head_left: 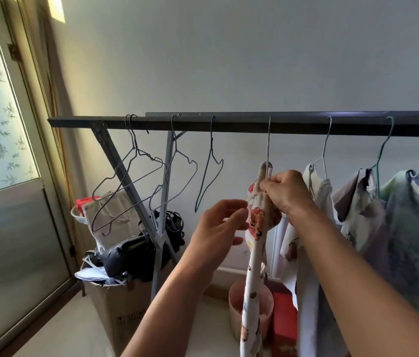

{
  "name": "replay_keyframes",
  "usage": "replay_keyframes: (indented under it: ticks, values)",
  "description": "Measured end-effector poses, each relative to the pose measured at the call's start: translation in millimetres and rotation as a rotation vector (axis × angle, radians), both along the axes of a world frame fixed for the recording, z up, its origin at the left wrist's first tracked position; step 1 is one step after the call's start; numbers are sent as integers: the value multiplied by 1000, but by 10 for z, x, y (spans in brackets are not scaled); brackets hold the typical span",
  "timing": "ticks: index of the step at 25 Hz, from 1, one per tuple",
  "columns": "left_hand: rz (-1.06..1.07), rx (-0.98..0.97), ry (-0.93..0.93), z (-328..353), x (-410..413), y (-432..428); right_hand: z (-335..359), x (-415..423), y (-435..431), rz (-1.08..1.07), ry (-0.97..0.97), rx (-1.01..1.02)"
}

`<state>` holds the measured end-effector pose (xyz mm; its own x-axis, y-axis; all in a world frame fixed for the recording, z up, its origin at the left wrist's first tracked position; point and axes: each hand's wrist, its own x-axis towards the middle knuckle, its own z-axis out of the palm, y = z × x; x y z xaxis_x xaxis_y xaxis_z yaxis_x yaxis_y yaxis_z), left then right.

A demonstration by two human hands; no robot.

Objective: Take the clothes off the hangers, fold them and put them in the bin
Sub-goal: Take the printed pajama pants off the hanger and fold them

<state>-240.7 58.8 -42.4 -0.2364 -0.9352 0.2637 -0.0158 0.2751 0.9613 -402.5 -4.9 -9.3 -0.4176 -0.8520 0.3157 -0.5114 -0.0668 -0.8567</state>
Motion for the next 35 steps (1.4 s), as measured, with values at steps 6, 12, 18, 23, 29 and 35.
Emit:
replay_keyframes:
  ticks: [6, 12, 18, 23, 29, 35]
  values:
    - [4, -170, -5, 161, 3, 39, 152, 169, 62, 158, -194, -194]
    - [-22, -394, -361, 310, 280, 63, 83, 331, 537, 337, -185, -115]
    - [18, -337, -675, 287, 503, 149, -259, 417, 563, 370, -242, 12]
    - [102, -365, -604, 53, 653, 277, -271, 380, 480, 359, -547, 60]
    - [112, -286, -696, -185, 716, 203, -105, 338, 585, 632, -967, 204]
    - [182, -8, -408, -369, 650, 92, 351, 300, 784, 792, -886, 123]
